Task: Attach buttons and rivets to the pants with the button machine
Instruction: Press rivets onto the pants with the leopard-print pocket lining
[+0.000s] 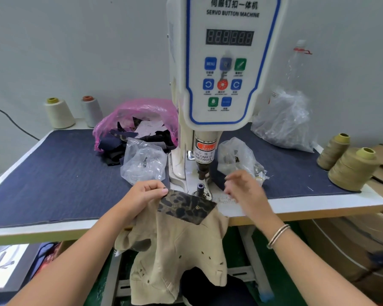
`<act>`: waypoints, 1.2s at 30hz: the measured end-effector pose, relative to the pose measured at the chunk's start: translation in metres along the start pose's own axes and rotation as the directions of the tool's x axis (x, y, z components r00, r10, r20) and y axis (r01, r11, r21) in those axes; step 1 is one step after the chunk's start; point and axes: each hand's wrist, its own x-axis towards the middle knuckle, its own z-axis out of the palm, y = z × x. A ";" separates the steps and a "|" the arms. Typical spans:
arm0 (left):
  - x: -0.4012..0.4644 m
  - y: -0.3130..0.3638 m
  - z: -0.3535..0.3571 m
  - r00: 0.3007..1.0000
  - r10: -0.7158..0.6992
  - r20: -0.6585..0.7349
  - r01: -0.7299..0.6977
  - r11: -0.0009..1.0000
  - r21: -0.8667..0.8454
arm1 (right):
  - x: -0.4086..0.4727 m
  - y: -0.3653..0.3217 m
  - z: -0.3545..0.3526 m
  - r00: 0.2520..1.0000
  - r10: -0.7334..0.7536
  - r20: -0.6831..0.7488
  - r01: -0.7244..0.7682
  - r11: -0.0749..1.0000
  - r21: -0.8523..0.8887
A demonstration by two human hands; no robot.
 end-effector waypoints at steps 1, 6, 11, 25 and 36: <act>0.000 -0.001 0.000 1.000 0.012 -0.005 -0.012 1.000 0.008 | 0.009 -0.004 -0.009 0.987 -0.039 -0.154 0.031 0.998 -0.053; -0.001 0.001 0.001 1.000 0.003 0.002 -0.003 1.000 -0.005 | 0.070 -0.016 -0.045 0.980 0.094 -0.177 -0.189 0.731 -0.655; 0.001 0.000 -0.001 1.000 -0.014 0.006 0.014 1.000 -0.018 | 0.105 -0.024 -0.018 0.934 0.357 -0.028 -0.123 0.245 -0.962; 0.000 0.000 -0.001 1.000 -0.014 0.007 0.014 1.000 -0.005 | 0.133 -0.003 -0.002 0.852 0.475 -0.219 -0.301 0.103 -0.948; -0.001 0.002 0.000 0.999 -0.036 -0.002 0.036 0.999 -0.028 | 0.049 -0.020 -0.027 0.929 -0.009 -0.371 -0.157 0.896 -0.415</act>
